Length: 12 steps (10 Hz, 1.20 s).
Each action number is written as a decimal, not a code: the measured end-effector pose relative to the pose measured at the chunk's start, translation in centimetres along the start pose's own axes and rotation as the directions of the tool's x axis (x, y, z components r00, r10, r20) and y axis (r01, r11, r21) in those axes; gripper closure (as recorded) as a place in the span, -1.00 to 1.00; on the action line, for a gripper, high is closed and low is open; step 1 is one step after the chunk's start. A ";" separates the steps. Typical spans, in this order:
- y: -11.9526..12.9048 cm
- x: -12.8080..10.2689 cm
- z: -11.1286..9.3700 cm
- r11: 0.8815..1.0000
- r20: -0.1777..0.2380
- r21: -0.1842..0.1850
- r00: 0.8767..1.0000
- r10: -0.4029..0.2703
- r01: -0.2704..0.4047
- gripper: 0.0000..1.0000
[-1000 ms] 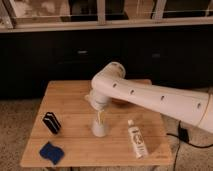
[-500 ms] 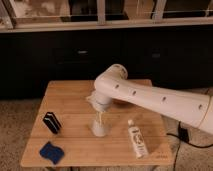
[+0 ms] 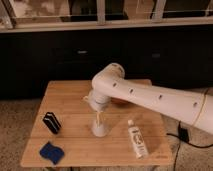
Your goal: Place the ceramic cup over the eraser
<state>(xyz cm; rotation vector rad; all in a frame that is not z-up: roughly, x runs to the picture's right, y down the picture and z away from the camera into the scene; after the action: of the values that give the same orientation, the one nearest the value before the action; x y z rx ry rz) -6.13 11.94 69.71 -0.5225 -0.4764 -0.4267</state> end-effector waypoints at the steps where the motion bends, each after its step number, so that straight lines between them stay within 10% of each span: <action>1: 0.0 0.0 0.2 1.000 0.015 -0.002 1.000 -0.001 0.001 -0.60; 12: -0.6 0.2 1.9 1.000 0.025 -0.019 1.000 -0.014 0.014 -0.60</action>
<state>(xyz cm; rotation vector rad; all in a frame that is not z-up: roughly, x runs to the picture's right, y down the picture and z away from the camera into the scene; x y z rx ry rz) -6.85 12.47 71.49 -0.5439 -0.5007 -0.4387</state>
